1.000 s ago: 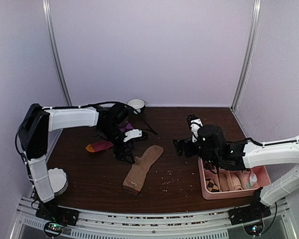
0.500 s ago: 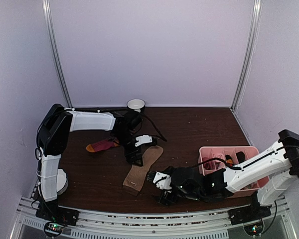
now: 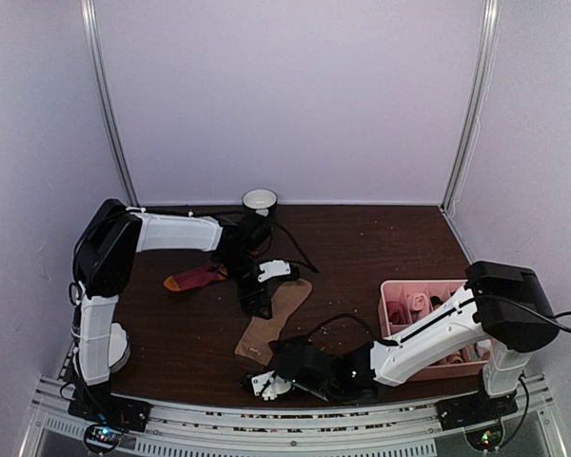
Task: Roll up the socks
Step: Adjust the sock at the center of the board.
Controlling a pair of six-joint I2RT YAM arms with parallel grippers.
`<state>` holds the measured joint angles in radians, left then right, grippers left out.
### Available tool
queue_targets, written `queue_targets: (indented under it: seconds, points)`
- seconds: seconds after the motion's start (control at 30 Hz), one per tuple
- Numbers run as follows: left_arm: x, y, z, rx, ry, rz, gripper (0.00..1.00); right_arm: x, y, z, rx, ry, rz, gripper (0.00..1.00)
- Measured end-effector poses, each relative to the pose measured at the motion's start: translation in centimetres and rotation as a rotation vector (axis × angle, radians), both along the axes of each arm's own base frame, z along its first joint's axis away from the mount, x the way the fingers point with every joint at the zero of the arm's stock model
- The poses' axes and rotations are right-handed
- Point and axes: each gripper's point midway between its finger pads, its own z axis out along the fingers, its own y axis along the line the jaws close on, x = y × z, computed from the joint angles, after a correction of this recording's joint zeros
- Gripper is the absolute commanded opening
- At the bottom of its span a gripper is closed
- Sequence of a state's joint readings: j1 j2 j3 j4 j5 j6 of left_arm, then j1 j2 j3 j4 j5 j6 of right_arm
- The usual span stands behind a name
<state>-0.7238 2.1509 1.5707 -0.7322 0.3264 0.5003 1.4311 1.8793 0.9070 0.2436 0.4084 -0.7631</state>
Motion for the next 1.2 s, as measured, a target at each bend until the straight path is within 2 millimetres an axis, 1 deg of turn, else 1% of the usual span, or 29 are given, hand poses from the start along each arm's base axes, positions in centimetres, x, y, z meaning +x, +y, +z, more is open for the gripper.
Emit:
queue_targets:
  seconds: [0.17, 0.37, 0.43, 0.6, 0.73, 0.83, 0.87, 0.93, 0.97, 1.03, 1.2]
  points:
    - [0.5, -0.4, 0.0, -0.004, -0.002, 0.009, 0.90, 0.5, 0.9, -0.1, -0.068, -0.100, 0.044, 0.66]
    - [1.3, -1.1, 0.0, -0.012, -0.006, 0.022, 0.91, -0.2, 2.1, -0.4, -0.121, -0.180, 0.100, 0.62]
    - [1.4, -1.2, 0.0, -0.013, -0.006, 0.026, 0.93, -0.6, 2.4, -0.5, -0.128, -0.200, 0.108, 0.61]
    - [1.6, -1.4, -0.1, -0.014, -0.004, 0.036, 0.93, -1.1, 3.2, -0.8, -0.123, -0.252, 0.104, 0.55]
    - [1.7, -1.4, -0.1, -0.014, -0.004, 0.037, 0.93, -0.8, 4.4, -1.0, -0.108, -0.294, 0.079, 0.50]
    - [1.7, -1.4, -0.1, -0.014, -0.003, 0.037, 0.92, -0.6, 5.1, -1.1, -0.093, -0.321, 0.058, 0.45]
    - [1.7, -1.4, -0.1, -0.014, -0.003, 0.037, 0.92, -0.5, 5.4, -1.2, -0.091, -0.328, 0.052, 0.42]
    - [1.7, -1.4, -0.1, -0.014, -0.004, 0.037, 0.92, -0.2, 5.9, -1.4, -0.087, -0.341, 0.036, 0.31]
    - [1.7, -1.4, -0.1, -0.014, -0.004, 0.037, 0.92, -0.2, 6.2, -1.5, -0.086, -0.343, 0.030, 0.18]
    - [1.7, -1.4, -0.1, -0.013, -0.003, 0.037, 0.92, 0.0, 6.4, -2.0, -0.094, -0.348, 0.021, 0.00]
    - [1.7, -1.3, -0.2, -0.008, -0.007, 0.038, 0.92, 0.1, 6.9, -2.2, -0.075, -0.308, -0.019, 0.00]
